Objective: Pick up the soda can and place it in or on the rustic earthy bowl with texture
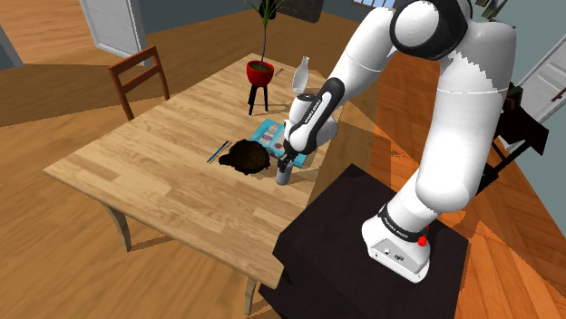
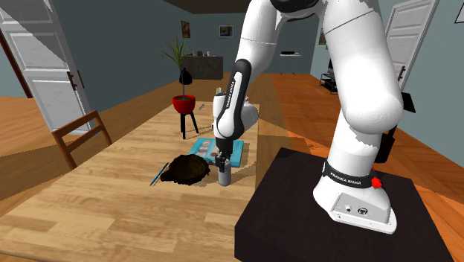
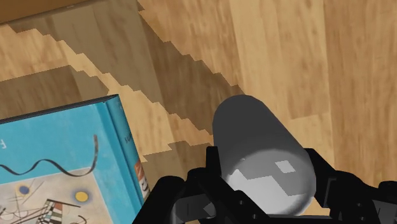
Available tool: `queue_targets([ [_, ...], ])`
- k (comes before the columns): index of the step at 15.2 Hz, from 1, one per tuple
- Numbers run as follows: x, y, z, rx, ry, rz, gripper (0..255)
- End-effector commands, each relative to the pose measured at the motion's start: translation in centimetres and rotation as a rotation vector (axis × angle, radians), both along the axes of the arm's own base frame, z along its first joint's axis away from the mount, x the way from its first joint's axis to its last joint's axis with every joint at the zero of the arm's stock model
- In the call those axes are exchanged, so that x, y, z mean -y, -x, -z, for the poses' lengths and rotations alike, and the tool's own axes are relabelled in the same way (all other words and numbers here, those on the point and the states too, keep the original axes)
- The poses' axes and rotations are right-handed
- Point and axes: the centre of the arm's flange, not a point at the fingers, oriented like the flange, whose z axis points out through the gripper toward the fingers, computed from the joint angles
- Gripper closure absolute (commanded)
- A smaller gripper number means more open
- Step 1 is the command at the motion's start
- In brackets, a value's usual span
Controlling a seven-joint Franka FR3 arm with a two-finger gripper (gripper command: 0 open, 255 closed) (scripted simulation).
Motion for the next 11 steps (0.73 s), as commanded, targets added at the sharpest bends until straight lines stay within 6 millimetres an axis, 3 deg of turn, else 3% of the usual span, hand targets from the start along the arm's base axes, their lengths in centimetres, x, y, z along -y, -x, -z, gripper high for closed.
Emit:
queue_targets([
  [1, 0.0, 0.0, 0.0, -0.001, 0.000, 0.000, 255],
  [8, 0.0, 0.0, 0.0, -0.001, 0.000, 0.000, 255],
  [11, 0.0, 0.0, -1.6, -0.001, 0.000, 0.000, 255],
])
